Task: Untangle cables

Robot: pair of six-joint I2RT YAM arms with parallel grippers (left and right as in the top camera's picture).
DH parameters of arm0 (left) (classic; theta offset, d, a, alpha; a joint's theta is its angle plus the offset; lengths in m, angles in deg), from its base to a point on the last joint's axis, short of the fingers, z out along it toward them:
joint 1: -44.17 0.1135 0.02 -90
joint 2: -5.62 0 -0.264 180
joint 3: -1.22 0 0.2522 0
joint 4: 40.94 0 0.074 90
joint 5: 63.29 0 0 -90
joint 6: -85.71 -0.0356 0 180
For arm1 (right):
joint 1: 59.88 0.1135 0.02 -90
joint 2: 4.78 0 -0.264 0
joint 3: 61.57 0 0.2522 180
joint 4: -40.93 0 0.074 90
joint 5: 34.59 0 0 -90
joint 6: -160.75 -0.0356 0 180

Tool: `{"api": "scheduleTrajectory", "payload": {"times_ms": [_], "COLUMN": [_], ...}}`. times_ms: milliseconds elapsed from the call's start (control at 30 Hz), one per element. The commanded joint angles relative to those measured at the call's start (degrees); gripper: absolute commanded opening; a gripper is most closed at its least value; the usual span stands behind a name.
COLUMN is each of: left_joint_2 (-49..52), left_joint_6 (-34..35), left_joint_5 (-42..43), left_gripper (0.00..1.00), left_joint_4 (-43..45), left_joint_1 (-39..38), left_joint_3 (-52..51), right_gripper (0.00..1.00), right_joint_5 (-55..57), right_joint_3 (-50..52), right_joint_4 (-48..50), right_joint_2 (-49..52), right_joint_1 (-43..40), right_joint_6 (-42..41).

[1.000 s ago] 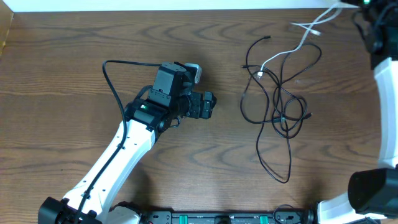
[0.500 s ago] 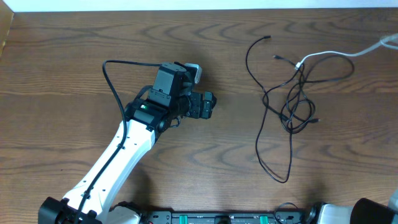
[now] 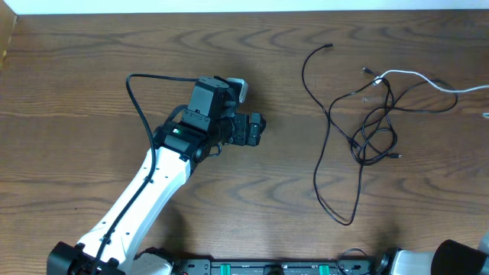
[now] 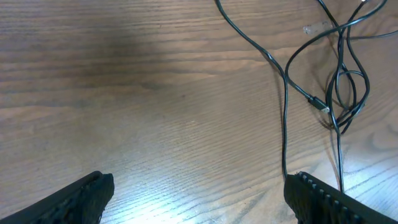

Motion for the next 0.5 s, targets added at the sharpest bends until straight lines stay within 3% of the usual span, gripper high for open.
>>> {"api": "scheduleTrajectory", "payload": {"times_ms": [0, 167, 467], "left_joint_2": [0.55, 0.55, 0.55], "left_joint_6": [-0.13, -0.13, -0.13], "left_joint_5": [0.66, 0.66, 0.66], "left_gripper": [0.93, 0.93, 0.93], "left_joint_4": [-0.24, -0.28, -1.16], "left_joint_1": [-0.07, -0.07, -0.07], "left_joint_3": [0.09, 0.09, 0.09], "right_gripper": [0.01, 0.01, 0.01], "right_joint_5": [-12.66, -27.26, -26.36], "right_joint_3": [-0.24, 2.08, 2.75], "right_joint_4": [-3.54, -4.57, 3.1], "right_joint_2": [0.55, 1.95, 8.2], "right_joint_1": [-0.24, 1.77, 12.96], "right_joint_6": [-9.22, -13.62, -13.99]}}
